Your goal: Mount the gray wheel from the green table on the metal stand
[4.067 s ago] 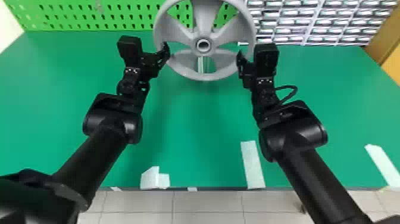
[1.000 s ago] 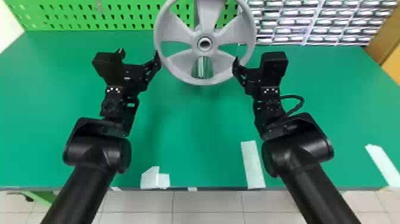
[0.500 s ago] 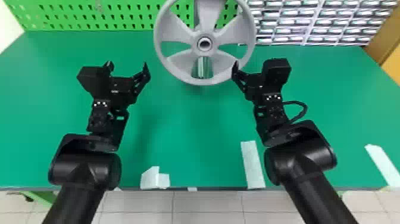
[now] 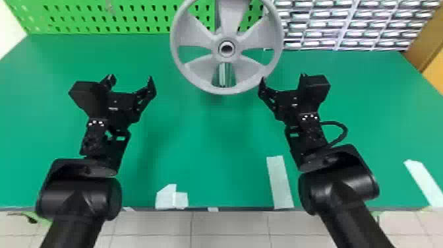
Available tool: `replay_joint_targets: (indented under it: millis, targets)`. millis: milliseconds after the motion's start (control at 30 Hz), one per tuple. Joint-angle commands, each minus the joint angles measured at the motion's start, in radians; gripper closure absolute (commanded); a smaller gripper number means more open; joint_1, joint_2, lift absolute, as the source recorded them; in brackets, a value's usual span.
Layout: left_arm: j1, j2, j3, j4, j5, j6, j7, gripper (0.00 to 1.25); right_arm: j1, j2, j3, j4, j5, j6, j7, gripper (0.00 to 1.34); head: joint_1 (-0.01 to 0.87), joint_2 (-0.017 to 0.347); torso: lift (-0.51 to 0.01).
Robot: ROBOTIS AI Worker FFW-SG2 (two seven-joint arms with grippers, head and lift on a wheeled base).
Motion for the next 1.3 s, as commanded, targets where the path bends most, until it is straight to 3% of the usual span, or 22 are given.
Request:
replay_joint_targets:
  millis: [0,467,1267]
  targets:
    - [0.017,0.0,0.016,-0.011,0.003,0.007,-0.014,0.22,0.015,-0.001,-0.004,-0.012,-0.002,-0.002,0.001,0.18,0.867,0.052,-0.1]
    - [0.045,0.0,0.05,-0.031,0.003,0.013,-0.042,0.23,0.05,-0.004,-0.019,-0.024,-0.008,-0.003,0.033,0.2,0.867,0.052,-0.1]
    - [0.045,-0.002,0.046,-0.034,0.015,0.011,-0.042,0.23,0.049,-0.001,-0.029,-0.027,-0.008,-0.002,0.049,0.2,0.867,0.052,-0.1]
